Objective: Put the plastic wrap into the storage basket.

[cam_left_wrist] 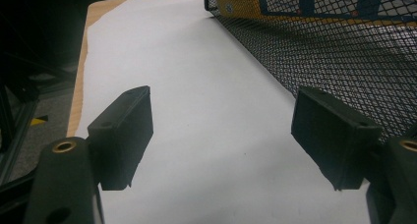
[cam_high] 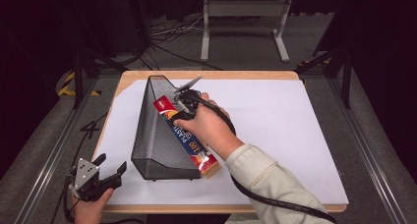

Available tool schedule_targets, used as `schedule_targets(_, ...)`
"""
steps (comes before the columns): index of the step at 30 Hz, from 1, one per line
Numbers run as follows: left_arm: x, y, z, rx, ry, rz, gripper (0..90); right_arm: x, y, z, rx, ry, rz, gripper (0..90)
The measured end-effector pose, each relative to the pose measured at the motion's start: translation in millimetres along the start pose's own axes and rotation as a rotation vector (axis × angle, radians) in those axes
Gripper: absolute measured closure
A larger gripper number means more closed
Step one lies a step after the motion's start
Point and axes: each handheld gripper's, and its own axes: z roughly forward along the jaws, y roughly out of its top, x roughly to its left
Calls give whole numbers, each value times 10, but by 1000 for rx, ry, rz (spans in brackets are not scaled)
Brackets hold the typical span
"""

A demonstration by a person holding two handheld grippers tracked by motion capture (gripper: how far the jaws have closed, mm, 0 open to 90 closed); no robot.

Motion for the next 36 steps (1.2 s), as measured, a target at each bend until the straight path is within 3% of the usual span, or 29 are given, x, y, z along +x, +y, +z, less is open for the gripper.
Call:
schedule_targets(2,-5,2,0,0,2,-2,246,-34,-25,-47,-18,4,-3,222)
schedule_targets(6,-8,9,10,2,3,-1,246,-250,-193,-344,-115,27,-41,222)
schedule_targets(18,-17,28,35,7,-2,5,243,-904,-841,-1098,-322,46,-147,201)
schedule_targets(21,-22,28,31,6,-1,2,243,-987,-943,-1188,-344,58,-161,202)
schedule_targets(24,-20,27,24,6,-2,2,243,-1154,-1144,-1319,-379,94,-145,195)
schedule_targets(31,-26,24,14,6,-1,3,242,-1434,-1487,-1365,-368,57,-173,178)
schedule_targets(32,-27,24,14,4,-2,3,242,-1529,-1624,-1343,-369,52,-167,168)
schedule_targets(33,-26,26,12,3,-3,7,242,-1529,-1624,-1343,-369,52,-167,168)
schedule_targets(34,-26,24,9,1,-4,6,241,-1631,-1778,-1305,-367,54,-146,161)
schedule_targets(36,-24,23,8,2,-3,5,241,-1687,-1861,-1280,-368,56,-135,158)
